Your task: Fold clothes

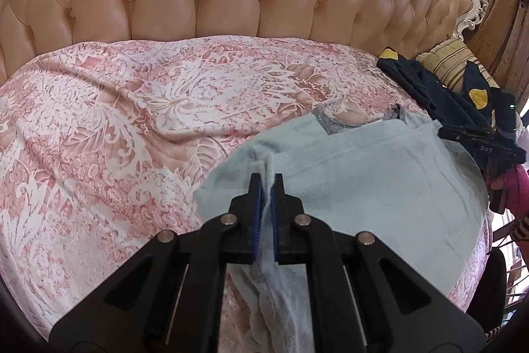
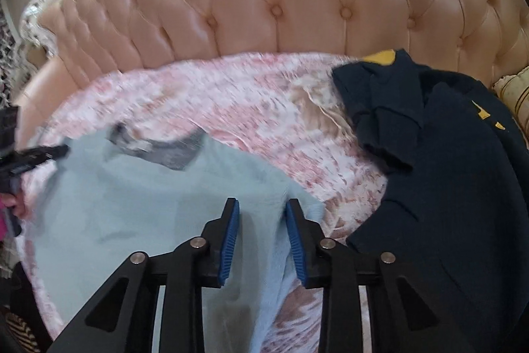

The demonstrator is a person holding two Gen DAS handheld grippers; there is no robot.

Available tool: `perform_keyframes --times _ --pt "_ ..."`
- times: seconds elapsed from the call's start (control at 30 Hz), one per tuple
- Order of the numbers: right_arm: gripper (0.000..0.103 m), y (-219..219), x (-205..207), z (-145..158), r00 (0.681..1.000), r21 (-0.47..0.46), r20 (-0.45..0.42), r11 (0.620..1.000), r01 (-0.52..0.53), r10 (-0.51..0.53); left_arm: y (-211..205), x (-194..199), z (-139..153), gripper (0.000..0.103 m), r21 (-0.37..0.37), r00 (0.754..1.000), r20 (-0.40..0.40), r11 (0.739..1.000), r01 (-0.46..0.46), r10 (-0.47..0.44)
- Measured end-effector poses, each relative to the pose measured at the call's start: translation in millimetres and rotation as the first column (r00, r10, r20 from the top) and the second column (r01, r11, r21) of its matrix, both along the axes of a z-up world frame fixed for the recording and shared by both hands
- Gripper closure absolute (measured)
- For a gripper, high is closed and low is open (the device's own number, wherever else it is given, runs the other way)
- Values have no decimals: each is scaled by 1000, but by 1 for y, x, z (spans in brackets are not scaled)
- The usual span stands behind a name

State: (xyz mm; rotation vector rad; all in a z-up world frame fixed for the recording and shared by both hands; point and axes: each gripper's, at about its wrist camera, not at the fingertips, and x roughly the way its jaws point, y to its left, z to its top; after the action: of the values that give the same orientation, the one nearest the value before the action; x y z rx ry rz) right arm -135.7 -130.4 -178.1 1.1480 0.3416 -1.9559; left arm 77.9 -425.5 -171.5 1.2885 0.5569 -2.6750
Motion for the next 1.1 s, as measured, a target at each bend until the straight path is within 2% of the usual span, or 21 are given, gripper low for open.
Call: perform_keyframes --times 0.2,0.33,0.43,0.6,0.8,0.83,0.9,0.93,1.1 --pt "87 4 -11 -3 999 -1 31 999 41 -41 -1 -1 -6 96 13 1000 7 1000 -15 15" --pt "86 11 -10 3 995 -50 78 997 59 -55 -2 -1 -9 96 22 1000 12 1000 -21 21" --pt "86 9 -11 -2 996 -21 73 998 51 -50 -3 -2 -11 96 34 1000 14 999 -29 28" --pt "85 14 -12 -2 994 -38 90 997 73 -69 -4 -2 -13 96 46 999 17 998 -36 35" --pt "85 7 -11 -7 997 -18 66 999 43 -42 -6 -3 -19 96 66 999 21 997 -45 44" --pt "87 5 -11 -7 997 -15 60 999 41 -40 -6 -3 -20 96 68 999 23 997 -48 47" --pt "99 0 -5 -5 1000 17 -7 1000 20 -20 -5 -3 -20 96 60 998 26 997 -52 51" --pt "100 -1 -1 -2 999 29 -42 1000 11 -10 -3 -3 -18 96 44 998 26 998 -51 50" --pt "100 8 21 25 987 -43 -157 999 19 -26 5 4 -1 97 -35 999 -16 998 -50 49"
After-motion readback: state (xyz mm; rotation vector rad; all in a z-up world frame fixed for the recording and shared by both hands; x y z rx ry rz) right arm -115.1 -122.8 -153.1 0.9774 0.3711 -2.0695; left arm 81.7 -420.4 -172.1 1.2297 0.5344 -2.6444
